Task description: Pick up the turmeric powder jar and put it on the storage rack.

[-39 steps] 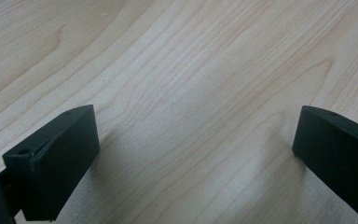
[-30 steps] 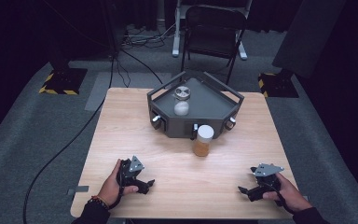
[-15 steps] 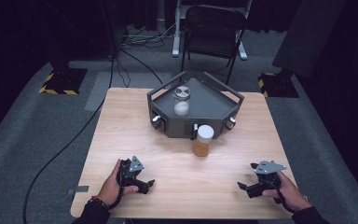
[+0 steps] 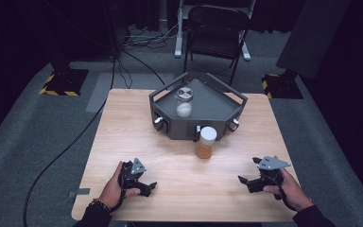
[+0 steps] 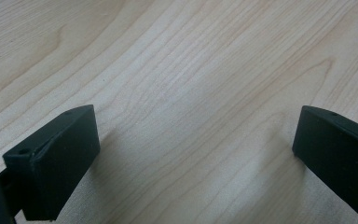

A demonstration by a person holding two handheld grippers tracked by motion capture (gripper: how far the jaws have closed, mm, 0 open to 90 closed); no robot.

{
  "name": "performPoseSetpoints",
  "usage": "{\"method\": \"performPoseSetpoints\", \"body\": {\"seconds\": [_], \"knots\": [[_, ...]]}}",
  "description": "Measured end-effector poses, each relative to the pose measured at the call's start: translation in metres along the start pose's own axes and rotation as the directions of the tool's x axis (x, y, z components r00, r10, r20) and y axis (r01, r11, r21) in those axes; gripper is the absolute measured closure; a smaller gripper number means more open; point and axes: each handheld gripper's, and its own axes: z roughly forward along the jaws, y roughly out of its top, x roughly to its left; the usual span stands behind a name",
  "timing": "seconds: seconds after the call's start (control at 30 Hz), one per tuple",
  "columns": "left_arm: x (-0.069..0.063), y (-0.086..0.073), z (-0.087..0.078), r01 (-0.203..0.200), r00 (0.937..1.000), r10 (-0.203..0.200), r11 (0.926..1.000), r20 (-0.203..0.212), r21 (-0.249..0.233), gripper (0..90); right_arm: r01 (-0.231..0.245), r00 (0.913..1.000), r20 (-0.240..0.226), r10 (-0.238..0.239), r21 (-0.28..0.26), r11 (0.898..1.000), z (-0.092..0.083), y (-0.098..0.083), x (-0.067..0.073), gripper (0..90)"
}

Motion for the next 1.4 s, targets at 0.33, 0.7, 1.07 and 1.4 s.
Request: {"method": "performPoseSetpoints", "body": {"seconds": [0.33, 0.7, 1.07, 1.4], "knots": [[0.000, 0.000, 0.000, 0.000, 1.0000, 0.000, 1.0000, 0.000, 0.000, 0.0, -0.018, 0.9998, -0.004, 0.018, -0.040, 0.999, 0.006, 0.005, -0.002, 1.7], [0.000, 0.000, 0.000, 0.000, 1.0000, 0.000, 1.0000, 0.000, 0.000, 0.0, -0.016, 0.9998, -0.012, 0.015, -0.058, 0.998, 0.017, 0.015, -0.002, 1.7], [0.000, 0.000, 0.000, 0.000, 1.0000, 0.000, 1.0000, 0.000, 0.000, 0.0, -0.023, 0.9996, -0.015, 0.022, -0.067, 0.997, 0.031, 0.023, -0.002, 1.7], [0.000, 0.000, 0.000, 0.000, 1.0000, 0.000, 1.0000, 0.000, 0.000, 0.0, -0.027, 0.9994, -0.024, 0.025, -0.093, 0.995, 0.045, 0.030, -0.003, 2.0]]}}
